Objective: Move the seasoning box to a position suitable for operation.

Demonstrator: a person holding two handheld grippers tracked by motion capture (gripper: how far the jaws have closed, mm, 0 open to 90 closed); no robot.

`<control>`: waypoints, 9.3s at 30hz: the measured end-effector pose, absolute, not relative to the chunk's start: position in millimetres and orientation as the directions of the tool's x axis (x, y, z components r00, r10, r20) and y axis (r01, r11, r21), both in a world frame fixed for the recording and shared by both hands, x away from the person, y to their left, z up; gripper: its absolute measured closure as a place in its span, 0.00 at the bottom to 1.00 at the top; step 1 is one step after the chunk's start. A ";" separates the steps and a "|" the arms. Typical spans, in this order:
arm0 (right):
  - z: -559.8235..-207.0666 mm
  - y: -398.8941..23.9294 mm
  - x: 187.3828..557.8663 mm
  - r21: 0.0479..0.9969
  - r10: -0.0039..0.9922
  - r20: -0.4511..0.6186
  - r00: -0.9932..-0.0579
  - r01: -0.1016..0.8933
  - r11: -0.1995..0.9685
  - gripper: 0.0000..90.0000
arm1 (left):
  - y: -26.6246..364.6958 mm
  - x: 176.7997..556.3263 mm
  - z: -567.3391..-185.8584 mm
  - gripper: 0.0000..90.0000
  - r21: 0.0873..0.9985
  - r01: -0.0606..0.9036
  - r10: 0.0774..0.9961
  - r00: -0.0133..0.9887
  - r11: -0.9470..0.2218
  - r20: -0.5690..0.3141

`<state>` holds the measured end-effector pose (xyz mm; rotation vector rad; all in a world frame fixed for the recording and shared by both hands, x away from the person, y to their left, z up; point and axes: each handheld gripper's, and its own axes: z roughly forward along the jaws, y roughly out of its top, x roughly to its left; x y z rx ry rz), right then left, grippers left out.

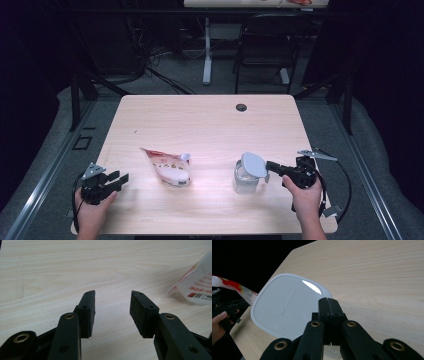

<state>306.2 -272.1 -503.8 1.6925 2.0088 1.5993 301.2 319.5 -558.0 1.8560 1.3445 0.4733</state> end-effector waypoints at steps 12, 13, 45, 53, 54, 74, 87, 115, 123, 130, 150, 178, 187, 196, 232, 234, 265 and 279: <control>-506.2 -274.2 306.9 0.706 0.752 0.537 -0.383 0.692 -0.151 1.00 | 319.5 301.4 -558.3 0.62 0.766 0.628 0.918 0.371 -0.137 -0.139; -506.5 -274.4 307.0 0.704 0.749 0.541 -0.383 0.693 -0.154 1.00 | 319.4 301.4 -558.3 0.62 0.765 0.628 0.918 0.371 -0.138 -0.139; -529.2 -282.0 290.5 0.754 0.862 0.344 -0.373 0.657 -0.016 0.75 | 318.9 299.6 -557.3 0.63 0.766 0.626 0.914 0.382 -0.149 -0.135; -532.8 -277.7 277.0 0.797 0.880 0.204 -0.429 0.595 0.105 0.71 | 319.7 298.2 -555.1 0.68 0.767 0.622 0.916 0.383 -0.157 -0.123; -532.6 -276.2 276.9 0.800 0.881 0.191 -0.433 0.589 0.116 0.71 | 319.5 298.0 -555.1 0.69 0.767 0.622 0.916 0.381 -0.157 -0.122; -546.1 -248.1 288.1 0.819 0.877 0.078 -0.475 0.532 0.215 0.72 | 317.5 300.4 -557.4 0.64 0.772 0.616 0.910 0.394 -0.156 -0.131; -548.6 -249.6 294.0 0.833 0.869 0.046 -0.492 0.500 0.239 0.80 | 316.7 301.4 -558.2 0.64 0.766 0.622 0.910 0.394 -0.159 -0.131; -547.0 -239.3 291.4 0.827 0.817 0.011 -0.577 0.464 0.316 0.89 | 316.3 302.0 -559.0 0.64 0.764 0.624 0.912 0.390 -0.162 -0.125; -548.3 -233.1 299.0 0.834 0.801 0.013 -0.598 0.448 0.321 0.89 | 316.2 302.0 -559.1 0.64 0.765 0.624 0.912 0.389 -0.158 -0.128; -548.9 -227.7 303.9 0.836 0.781 0.013 -0.624 0.435 0.334 0.89 | 315.3 302.6 -560.3 0.63 0.762 0.627 0.911 0.391 -0.161 -0.130; -547.8 -238.3 293.2 0.847 0.797 0.090 -0.598 0.467 0.255 0.90 | 316.4 301.1 -558.7 0.63 0.764 0.626 0.912 0.389 -0.156 -0.133; -536.0 -248.1 282.4 0.857 0.818 0.075 -0.570 0.456 0.239 0.81 | 309.1 296.9 -538.5 0.74 0.777 0.606 0.873 0.458 -0.171 -0.166; -528.9 -247.8 276.6 0.872 0.844 0.030 -0.535 0.428 0.240 0.70 | 304.7 300.0 -504.3 0.71 0.812 0.560 0.851 0.497 -0.164 -0.172; -524.9 -248.2 273.9 0.874 0.831 0.008 -0.556 0.408 0.264 0.68 | 279.1 310.9 -470.9 0.65 0.811 0.519 0.782 0.610 -0.271 -0.129; -422.8 -193.4 264.5 0.915 0.768 -0.058 -0.637 0.273 0.296 0.75 | 249.0 310.1 -440.6 0.76 0.849 0.406 0.716 0.696 -0.337 -0.048; -420.0 -187.1 266.5 0.915 0.757 -0.060 -0.651 0.267 0.302 0.74 | 248.9 309.7 -440.5 0.77 0.850 0.407 0.718 0.695 -0.336 -0.049; -439.4 -82.2 307.2 0.880 0.582 -0.039 -0.812 0.248 0.404 0.71 | 250.1 310.1 -441.3 0.79 0.851 0.411 0.717 0.694 -0.327 -0.059; -448.0 -53.8 315.4 0.877 0.551 -0.028 -0.834 0.244 0.414 0.72 | 250.8 310.2 -441.0 0.79 0.850 0.417 0.716 0.695 -0.322 -0.069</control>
